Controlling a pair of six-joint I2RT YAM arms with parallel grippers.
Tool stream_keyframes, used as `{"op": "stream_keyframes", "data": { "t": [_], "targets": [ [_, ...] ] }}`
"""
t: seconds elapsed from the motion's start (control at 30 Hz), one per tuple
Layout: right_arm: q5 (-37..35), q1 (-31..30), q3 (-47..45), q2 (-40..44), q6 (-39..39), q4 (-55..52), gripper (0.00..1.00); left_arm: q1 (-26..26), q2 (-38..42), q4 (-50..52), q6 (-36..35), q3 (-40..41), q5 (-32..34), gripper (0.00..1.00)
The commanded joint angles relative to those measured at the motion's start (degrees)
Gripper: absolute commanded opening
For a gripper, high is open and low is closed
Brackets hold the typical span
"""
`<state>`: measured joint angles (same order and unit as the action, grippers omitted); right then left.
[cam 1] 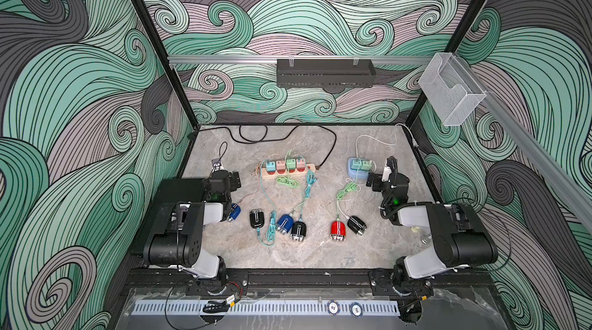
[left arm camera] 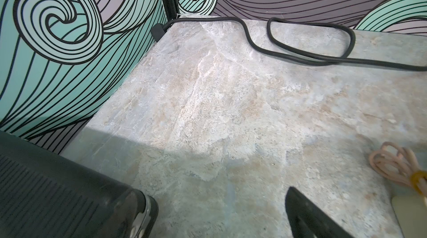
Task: Unplug the electric shaver
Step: Pick up the electric shaver from the center of the board.
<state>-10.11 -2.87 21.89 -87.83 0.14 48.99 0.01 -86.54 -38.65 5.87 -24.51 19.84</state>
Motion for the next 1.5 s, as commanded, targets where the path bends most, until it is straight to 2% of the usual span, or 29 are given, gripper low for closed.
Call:
{"op": "stream_keyframes", "data": {
  "t": [0.0,0.13,0.23,0.37,0.43,0.5,0.6,0.73,0.87,0.93,1.0,1.07,1.23,1.33,1.47],
  "targets": [
    [0.44,0.39,0.61,0.03,-0.76,0.62,0.99,0.69,-0.64,-0.96,0.44,-1.59,-0.49,0.98],
    [0.33,0.36,0.40,-0.01,-0.76,0.95,0.99,0.68,-0.32,-1.43,0.21,-1.13,-0.85,0.99],
    [-3.89,0.21,-1.10,1.35,0.43,3.54,0.99,0.69,2.71,2.61,-0.99,-2.31,-2.51,0.99],
    [-2.68,-0.72,0.78,10.16,-0.74,-8.48,0.99,0.23,11.77,11.24,-0.68,-3.70,-0.32,0.99],
    [-1.99,-1.50,3.88,16.54,1.12,-18.73,0.99,0.08,17.28,17.63,2.99,-5.41,0.10,0.99],
    [1.05,-1.71,4.22,21.83,5.40,-21.52,0.99,-0.01,21.49,24.56,6.83,-7.71,-1.63,0.98],
    [1.29,-3.26,6.36,28.15,13.77,-28.80,0.99,-0.15,25.89,37.94,14.01,-12.67,-4.17,0.95],
    [6.53,-7.92,8.70,32.17,15.88,-33.00,1.00,-1.38,30.48,51.33,20.24,-16.16,-7.47,0.87],
    [14.92,-12.51,10.62,30.92,17.26,-33.00,0.99,-2.55,32.68,64.36,24.19,-18.54,-11.40,0.87],
    [16.74,-15.27,10.52,29.53,18.26,-30.94,0.99,-3.74,33.09,70.17,25.41,-19.68,-13.02,0.87],
    [19.14,-18.67,9.42,27.16,19.23,-26.33,0.99,-5.42,33.66,75.67,27.28,-20.35,-13.33,0.92],
    [19.73,-22.37,8.74,23.90,18.84,-22.46,0.99,-7.21,34.00,80.27,28.76,-20.77,-13.68,0.95],
    [20.29,-29.93,7.20,16.02,17.42,-14.82,0.99,-10.59,32.82,91.43,31.20,-22.06,-11.05,0.95],
    [20.44,-31.73,5.94,15.22,18.49,-12.83,0.99,-10.84,31.28,94.30,30.72,-22.10,-11.87,0.95],
    [19.23,-32.92,5.08,15.15,17.30,-13.10,0.99,-11.23,26.79,92.56,29.30,-21.95,-13.34,0.95]
  ]
}}
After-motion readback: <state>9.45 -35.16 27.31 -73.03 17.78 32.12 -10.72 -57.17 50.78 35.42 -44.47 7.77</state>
